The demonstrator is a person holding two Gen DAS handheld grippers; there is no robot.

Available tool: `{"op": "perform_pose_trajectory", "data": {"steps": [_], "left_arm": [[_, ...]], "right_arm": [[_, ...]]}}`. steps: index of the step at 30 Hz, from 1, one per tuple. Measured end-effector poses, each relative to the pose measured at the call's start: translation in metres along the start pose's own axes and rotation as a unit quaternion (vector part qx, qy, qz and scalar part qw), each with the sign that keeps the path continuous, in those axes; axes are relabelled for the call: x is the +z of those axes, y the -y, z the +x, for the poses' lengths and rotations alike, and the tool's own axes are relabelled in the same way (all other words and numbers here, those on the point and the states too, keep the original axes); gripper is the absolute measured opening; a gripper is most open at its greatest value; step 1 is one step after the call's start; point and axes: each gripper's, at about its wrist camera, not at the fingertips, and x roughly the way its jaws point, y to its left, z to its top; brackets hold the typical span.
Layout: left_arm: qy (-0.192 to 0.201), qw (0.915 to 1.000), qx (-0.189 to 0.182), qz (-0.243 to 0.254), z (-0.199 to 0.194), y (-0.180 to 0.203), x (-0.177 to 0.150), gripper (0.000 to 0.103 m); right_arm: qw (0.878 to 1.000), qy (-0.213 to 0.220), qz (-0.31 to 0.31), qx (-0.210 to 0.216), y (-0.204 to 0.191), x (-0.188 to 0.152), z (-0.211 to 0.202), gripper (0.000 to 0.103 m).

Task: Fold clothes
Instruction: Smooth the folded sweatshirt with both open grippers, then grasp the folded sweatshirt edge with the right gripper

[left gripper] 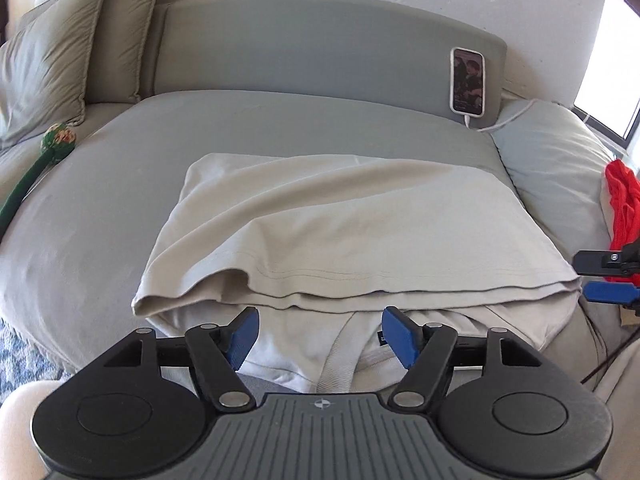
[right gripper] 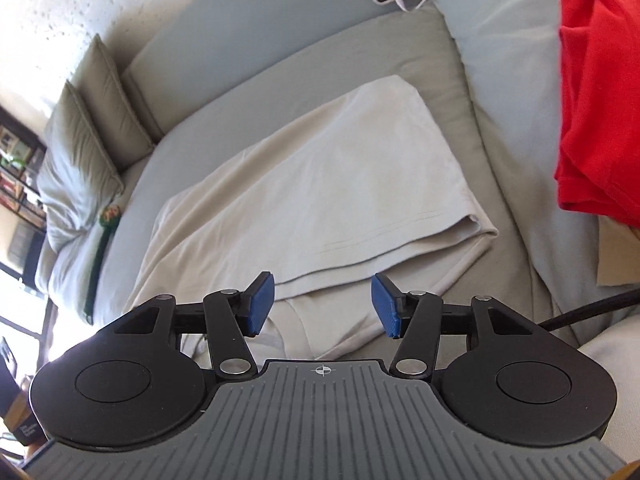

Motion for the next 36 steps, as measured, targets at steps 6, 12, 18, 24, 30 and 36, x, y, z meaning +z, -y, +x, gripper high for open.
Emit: {"op": "perform_pose_trajectory", "data": {"steps": [6,12,18,24,30,36], "left_arm": [[0.009,0.9997,-0.009,-0.021,-0.007,-0.005,-0.007,0.068],[0.007,0.9998,-0.015,-0.015,-0.008,-0.001,-0.010,0.068],[-0.020,0.9996,-0.020,-0.008,-0.012,-0.002,-0.013,0.068],[-0.016,0.9997,-0.016,0.001,-0.015,-0.003,-0.017,0.068],[-0.016,0.9997,-0.017,-0.003,-0.016,-0.005,-0.020,0.068],[-0.013,0.9997,-0.014,-0.014,-0.021,-0.014,-0.024,0.069]], "right_arm": [[0.994,0.070,0.081,0.007,0.029,0.004,-0.026,0.049],[0.987,0.019,0.148,0.064,0.038,0.003,0.009,0.035],[0.984,-0.034,0.153,0.085,0.017,0.001,0.051,0.040],[0.980,-0.026,0.189,0.054,0.016,0.000,0.076,0.039],[0.971,0.012,0.229,0.069,0.020,-0.005,0.086,0.037],[0.968,0.053,0.237,0.059,0.011,-0.009,0.065,0.032]]}}
